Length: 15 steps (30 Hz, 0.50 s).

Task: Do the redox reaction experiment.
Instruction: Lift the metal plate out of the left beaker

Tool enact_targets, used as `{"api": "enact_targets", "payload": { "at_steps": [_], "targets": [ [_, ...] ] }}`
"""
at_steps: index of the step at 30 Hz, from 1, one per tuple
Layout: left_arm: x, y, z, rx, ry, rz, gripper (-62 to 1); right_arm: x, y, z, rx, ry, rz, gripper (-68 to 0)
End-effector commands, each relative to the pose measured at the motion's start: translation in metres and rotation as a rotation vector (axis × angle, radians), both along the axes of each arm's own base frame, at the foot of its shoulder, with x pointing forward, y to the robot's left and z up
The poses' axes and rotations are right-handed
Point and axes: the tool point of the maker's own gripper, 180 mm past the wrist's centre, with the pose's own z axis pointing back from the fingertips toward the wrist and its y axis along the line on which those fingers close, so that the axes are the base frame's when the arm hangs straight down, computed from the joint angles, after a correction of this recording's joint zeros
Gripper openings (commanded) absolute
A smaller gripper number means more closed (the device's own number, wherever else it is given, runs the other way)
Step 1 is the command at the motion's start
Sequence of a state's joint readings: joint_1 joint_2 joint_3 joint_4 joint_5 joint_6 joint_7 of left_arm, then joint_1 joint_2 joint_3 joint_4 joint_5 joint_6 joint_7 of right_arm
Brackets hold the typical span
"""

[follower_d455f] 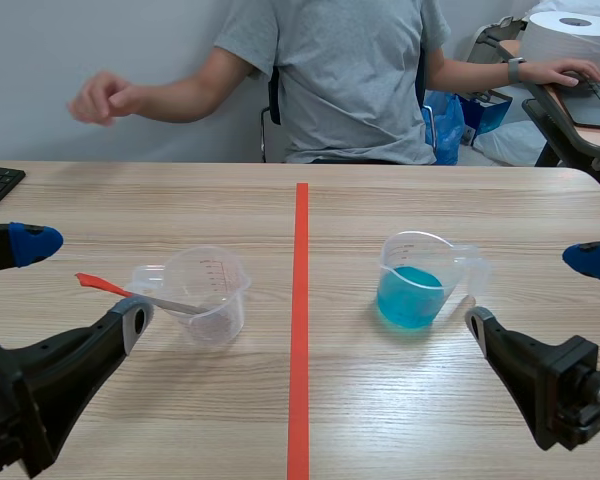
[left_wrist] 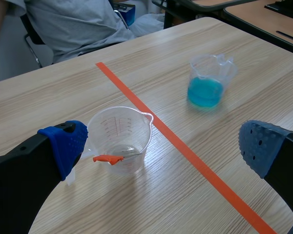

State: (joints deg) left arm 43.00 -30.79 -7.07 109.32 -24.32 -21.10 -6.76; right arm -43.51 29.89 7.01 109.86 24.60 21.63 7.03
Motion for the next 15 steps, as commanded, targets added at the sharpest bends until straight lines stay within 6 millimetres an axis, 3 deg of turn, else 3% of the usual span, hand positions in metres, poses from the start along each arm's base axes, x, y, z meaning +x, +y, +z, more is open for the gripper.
{"api": "enact_targets", "payload": {
  "at_steps": [1,15],
  "targets": [
    [0.0018,-0.0023,0.0096,-0.018,-0.032,0.004,1.4,0.0042,0.0025,0.0098,0.006,-0.035,0.010,0.4],
    [0.0072,0.0056,0.0093,-0.004,-0.041,0.053,1.4,0.0041,0.0025,0.0096,0.006,-0.035,0.010,0.4]
  ]
}}
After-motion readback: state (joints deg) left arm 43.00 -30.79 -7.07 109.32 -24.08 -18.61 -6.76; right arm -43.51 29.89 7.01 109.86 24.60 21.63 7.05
